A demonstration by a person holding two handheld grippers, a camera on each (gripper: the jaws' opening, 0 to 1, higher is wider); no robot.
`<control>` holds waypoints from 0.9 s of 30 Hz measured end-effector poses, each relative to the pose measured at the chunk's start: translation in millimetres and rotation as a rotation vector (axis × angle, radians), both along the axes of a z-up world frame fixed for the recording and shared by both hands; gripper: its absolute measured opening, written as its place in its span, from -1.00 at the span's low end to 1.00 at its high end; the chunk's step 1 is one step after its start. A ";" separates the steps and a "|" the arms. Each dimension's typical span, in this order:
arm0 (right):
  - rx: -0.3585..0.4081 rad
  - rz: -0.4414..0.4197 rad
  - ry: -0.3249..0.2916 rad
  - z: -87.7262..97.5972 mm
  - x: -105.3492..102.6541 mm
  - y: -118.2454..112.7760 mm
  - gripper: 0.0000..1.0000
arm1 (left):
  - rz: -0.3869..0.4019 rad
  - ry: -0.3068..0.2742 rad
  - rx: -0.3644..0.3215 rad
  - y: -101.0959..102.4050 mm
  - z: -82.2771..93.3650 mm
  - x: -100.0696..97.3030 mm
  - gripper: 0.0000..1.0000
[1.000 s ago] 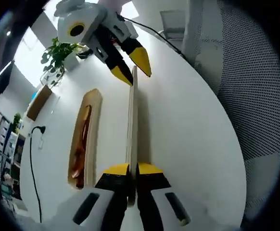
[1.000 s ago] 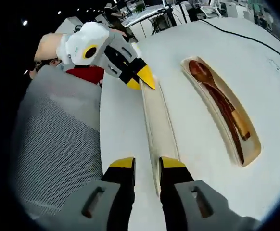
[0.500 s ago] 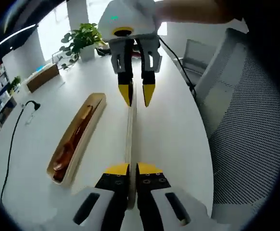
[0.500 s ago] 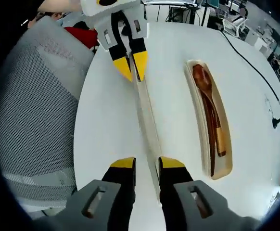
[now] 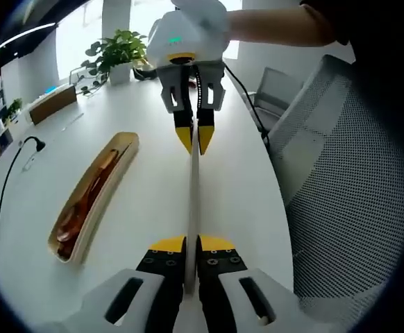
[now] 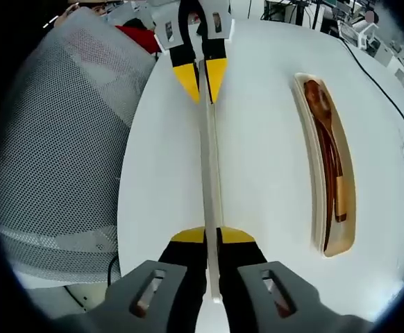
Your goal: Arrange the utensils inside the cutlery case until each visible utensil rests in its matching compartment.
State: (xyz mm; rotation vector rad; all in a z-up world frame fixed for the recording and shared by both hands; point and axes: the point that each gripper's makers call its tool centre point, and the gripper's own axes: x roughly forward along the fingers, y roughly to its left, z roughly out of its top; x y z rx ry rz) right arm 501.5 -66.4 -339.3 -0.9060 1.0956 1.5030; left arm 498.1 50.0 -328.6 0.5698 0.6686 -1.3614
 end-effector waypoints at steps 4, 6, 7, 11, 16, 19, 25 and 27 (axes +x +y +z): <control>0.037 -0.056 -0.001 5.6 5.2 2.2 -0.94 | -0.003 0.032 -0.014 2.1 3.9 -2.0 -0.90; 0.019 -0.067 -0.108 4.8 20.5 0.6 -0.90 | 0.060 0.098 -0.050 -0.3 10.0 -1.4 -0.91; 0.023 -0.071 -0.152 5.1 26.5 1.6 -0.86 | 0.105 0.175 -0.070 -1.0 12.8 -2.6 -0.92; 0.063 -0.099 -0.325 11.1 46.6 6.1 -0.60 | 0.208 0.329 -0.113 -0.1 18.7 -0.8 -0.92; 0.131 -0.077 -0.478 23.9 48.6 15.4 -0.28 | 0.249 0.408 -0.134 2.4 22.4 -3.9 -0.92; 0.161 -0.013 -0.567 30.2 44.5 24.0 -0.02 | 0.292 0.458 -0.177 0.5 25.8 -2.4 -0.92; 0.168 0.035 -0.660 32.5 38.2 34.1 0.11 | 0.363 0.640 -0.263 -4.6 37.7 -5.7 -0.92; 0.169 0.042 -0.667 32.4 36.6 36.4 0.15 | 0.374 0.710 -0.285 -6.0 40.0 -7.8 -0.92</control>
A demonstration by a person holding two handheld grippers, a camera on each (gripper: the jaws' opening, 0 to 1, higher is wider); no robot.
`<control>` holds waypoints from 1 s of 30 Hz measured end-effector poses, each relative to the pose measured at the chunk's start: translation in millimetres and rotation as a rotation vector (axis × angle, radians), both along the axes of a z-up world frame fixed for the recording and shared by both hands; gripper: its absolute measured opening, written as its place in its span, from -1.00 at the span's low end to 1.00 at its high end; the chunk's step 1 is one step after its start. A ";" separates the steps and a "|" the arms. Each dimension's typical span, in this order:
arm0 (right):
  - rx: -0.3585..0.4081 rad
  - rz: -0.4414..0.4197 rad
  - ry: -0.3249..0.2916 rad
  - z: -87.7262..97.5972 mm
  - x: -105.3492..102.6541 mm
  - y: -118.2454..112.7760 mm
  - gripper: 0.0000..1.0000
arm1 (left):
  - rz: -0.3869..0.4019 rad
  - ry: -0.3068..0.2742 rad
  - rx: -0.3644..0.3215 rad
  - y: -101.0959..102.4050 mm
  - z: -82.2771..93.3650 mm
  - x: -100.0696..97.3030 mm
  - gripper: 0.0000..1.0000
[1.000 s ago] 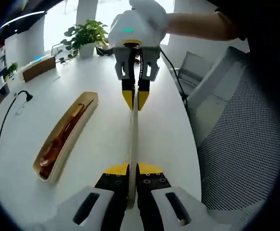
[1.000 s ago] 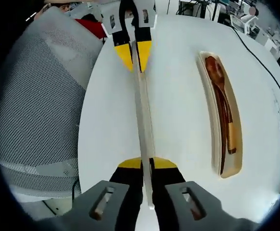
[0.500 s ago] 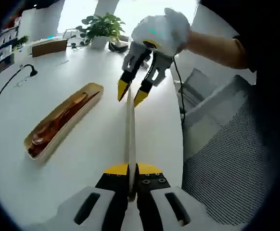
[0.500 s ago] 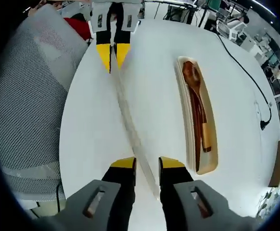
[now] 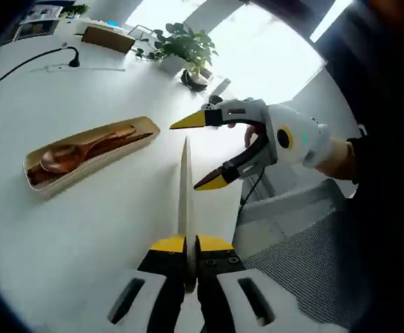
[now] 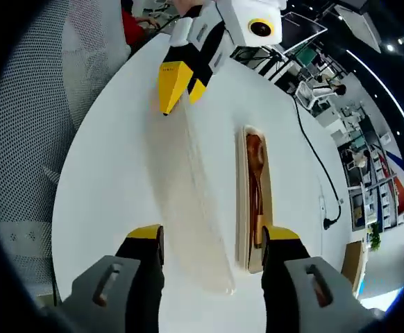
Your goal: Arrange the utensils inside the cutlery case until each visible utensil rests in its matching compartment.
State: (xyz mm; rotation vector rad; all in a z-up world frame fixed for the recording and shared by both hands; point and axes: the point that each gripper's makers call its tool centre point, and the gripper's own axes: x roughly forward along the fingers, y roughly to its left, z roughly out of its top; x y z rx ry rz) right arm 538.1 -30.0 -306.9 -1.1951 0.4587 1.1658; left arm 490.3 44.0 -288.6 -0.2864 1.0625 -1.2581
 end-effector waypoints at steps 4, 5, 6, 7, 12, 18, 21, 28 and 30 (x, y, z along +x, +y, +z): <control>0.002 0.055 -0.009 -3.1 -15.7 12.0 0.31 | 0.042 0.125 -0.078 -6.0 13.2 -3.0 -0.92; -0.013 0.079 0.011 -7.6 -23.0 12.7 0.29 | 0.058 0.150 -0.095 -6.7 16.7 -1.9 -0.92; -0.026 0.085 0.001 -8.4 -23.9 12.0 0.23 | 0.061 0.169 -0.107 -7.2 19.0 -2.0 -0.92; -0.037 0.099 -0.029 -6.8 -22.3 11.7 0.16 | 0.066 0.190 -0.122 -7.3 21.9 -1.7 -0.92; 0.012 0.060 -0.012 5.9 -17.5 15.1 -0.08 | 0.026 0.263 -0.148 -10.2 29.7 -11.5 -0.92; 0.017 0.077 -0.020 6.9 -19.6 19.8 -0.08 | 0.051 0.326 -0.192 -13.2 37.3 -6.7 -0.92; 0.036 0.080 -0.029 14.3 -17.4 22.0 -0.09 | 0.060 0.334 -0.211 -12.3 41.6 -3.9 -0.92; 0.047 0.054 0.006 19.4 -8.7 22.3 -0.14 | 0.142 0.343 -0.277 -8.0 49.6 16.8 -0.91; 0.075 0.034 0.024 24.0 -2.2 23.3 -0.14 | 0.184 0.317 -0.327 -6.0 56.5 28.4 -0.89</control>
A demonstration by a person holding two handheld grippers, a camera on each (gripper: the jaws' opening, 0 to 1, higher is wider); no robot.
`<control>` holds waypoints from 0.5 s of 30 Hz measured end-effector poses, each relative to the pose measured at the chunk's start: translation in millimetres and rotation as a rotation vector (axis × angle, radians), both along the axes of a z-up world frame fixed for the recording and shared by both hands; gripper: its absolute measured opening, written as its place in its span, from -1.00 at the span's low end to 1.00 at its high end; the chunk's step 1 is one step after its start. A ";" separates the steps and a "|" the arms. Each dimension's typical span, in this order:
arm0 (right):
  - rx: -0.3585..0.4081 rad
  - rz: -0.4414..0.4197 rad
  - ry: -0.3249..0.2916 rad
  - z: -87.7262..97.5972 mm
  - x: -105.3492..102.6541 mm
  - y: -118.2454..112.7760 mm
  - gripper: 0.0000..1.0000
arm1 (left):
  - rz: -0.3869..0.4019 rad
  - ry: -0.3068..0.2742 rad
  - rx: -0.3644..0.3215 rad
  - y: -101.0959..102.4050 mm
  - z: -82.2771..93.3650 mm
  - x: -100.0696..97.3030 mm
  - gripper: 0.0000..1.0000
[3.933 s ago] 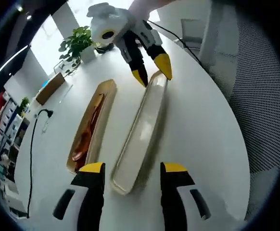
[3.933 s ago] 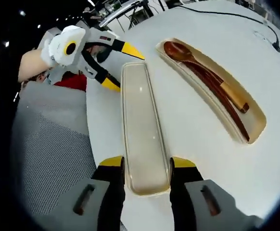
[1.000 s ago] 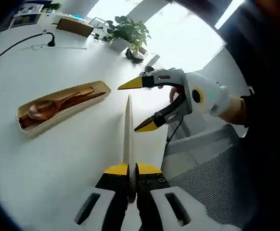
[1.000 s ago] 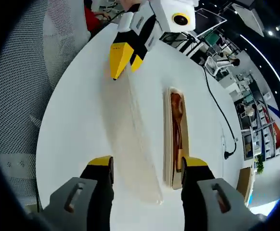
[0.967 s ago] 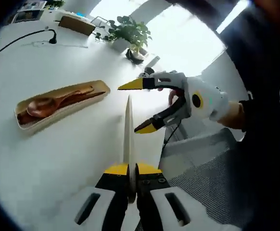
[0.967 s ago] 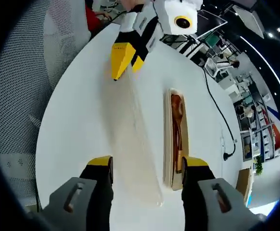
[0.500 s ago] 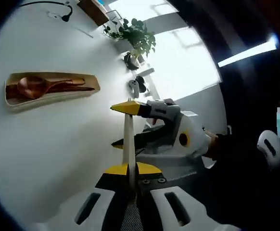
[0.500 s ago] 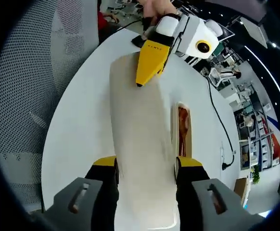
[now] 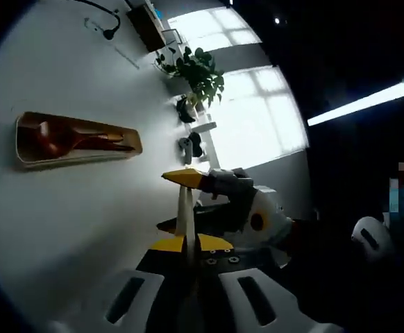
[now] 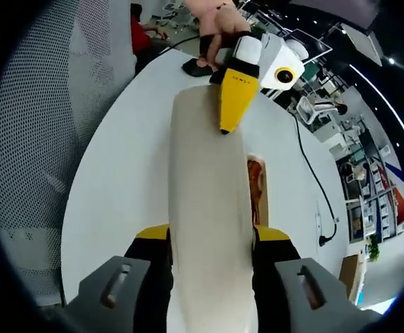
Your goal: Arrange the utensils inside the cutlery case until each visible utensil rests in its matching compartment.
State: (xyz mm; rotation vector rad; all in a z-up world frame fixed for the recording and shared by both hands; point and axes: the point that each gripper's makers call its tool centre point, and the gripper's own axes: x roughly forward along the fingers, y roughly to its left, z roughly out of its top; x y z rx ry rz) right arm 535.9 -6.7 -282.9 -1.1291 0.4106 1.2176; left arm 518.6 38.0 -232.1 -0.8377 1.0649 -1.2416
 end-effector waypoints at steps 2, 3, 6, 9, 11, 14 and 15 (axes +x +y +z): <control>0.013 -0.043 0.056 -1.3 3.8 -2.1 -0.14 | 0.035 -0.001 -0.047 3.5 4.8 9.0 -0.88; 0.022 -0.047 0.059 -0.3 7.0 -1.2 -0.14 | 0.058 0.015 -0.048 6.0 3.0 13.8 -0.88; 0.021 -0.053 0.066 0.5 17.6 0.8 -0.14 | 0.084 -0.011 -0.043 11.9 2.7 26.7 -0.89; 0.038 -0.077 0.077 2.9 32.0 5.2 -0.13 | 0.121 -0.011 -0.063 14.1 10.3 41.9 -0.90; 0.045 -0.080 0.085 4.3 39.1 5.9 -0.12 | 0.133 0.006 -0.067 16.9 10.0 50.1 -0.90; 0.050 -0.080 0.092 8.2 47.4 6.6 -0.12 | 0.154 0.035 -0.072 21.4 8.0 58.8 -0.91; 0.049 -0.077 0.087 9.3 48.4 7.0 -0.12 | 0.159 0.046 -0.083 22.2 9.3 60.5 -0.91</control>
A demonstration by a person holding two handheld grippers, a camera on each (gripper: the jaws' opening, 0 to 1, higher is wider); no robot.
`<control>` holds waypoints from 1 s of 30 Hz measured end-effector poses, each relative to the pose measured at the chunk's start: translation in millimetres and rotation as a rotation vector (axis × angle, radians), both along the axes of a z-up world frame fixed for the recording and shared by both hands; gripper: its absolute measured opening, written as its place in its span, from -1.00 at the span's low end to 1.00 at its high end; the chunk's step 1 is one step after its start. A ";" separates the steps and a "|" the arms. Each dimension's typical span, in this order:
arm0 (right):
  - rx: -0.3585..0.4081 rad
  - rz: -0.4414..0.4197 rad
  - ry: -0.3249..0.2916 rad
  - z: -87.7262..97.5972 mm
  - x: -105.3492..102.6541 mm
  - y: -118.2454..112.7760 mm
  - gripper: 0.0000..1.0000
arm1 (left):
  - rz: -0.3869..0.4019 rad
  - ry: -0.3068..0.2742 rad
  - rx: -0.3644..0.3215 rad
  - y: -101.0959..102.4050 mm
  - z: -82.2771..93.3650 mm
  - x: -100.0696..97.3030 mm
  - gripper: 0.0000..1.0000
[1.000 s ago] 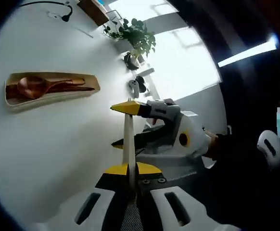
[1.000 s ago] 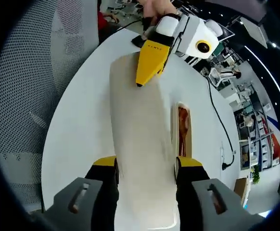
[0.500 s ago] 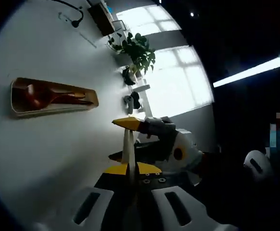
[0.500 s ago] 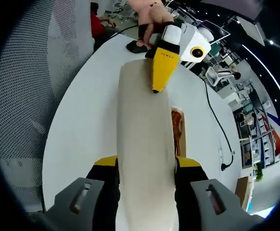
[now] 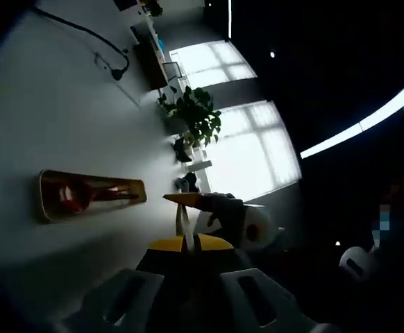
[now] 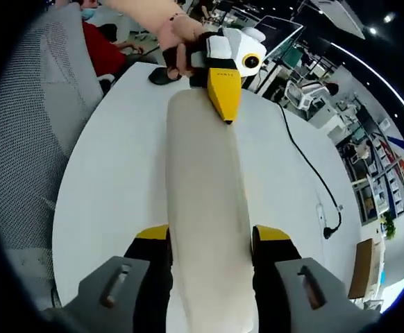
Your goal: Arrange the utensils inside the cutlery case until each visible utensil rests in its matching compartment.
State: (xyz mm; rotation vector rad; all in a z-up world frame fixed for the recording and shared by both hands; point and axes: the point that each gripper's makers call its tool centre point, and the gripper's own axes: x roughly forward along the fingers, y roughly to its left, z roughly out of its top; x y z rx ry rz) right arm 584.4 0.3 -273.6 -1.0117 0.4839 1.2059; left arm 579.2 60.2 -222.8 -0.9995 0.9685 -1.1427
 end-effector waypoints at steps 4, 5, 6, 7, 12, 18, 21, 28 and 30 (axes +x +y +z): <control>-0.039 0.031 -0.007 -3.4 0.4 -4.0 -0.15 | -0.008 0.000 0.009 0.8 -1.5 4.9 -0.91; -0.044 0.033 -0.005 -4.5 0.6 -5.1 -0.16 | -0.017 -0.004 0.021 1.2 -1.9 5.8 -0.91; -0.028 0.035 0.014 -5.5 0.1 -3.2 -0.17 | -0.019 -0.010 0.030 1.6 -2.3 6.6 -0.91; -0.016 0.020 0.020 -5.2 2.7 -2.3 -0.17 | -0.011 -0.015 0.030 2.4 -0.9 10.4 -0.91; 0.029 -0.085 0.132 -18.3 22.7 -4.2 -0.18 | 0.145 -0.053 0.113 13.4 -22.1 51.0 -0.85; -0.012 -0.084 0.201 -39.7 38.0 -4.3 -0.18 | 0.193 -0.031 0.142 15.3 -36.3 72.1 -0.86; -0.054 -0.067 0.222 -46.1 44.7 -4.5 -0.18 | 0.201 -0.021 0.162 16.6 -43.3 76.2 -0.86; -0.148 -0.002 0.269 -63.0 52.3 1.6 -0.18 | 0.238 0.012 0.251 30.1 -67.6 79.1 -0.80; -0.165 -0.004 0.306 -72.1 51.5 2.6 -0.18 | 0.241 -0.004 0.247 32.3 -68.8 80.2 -0.81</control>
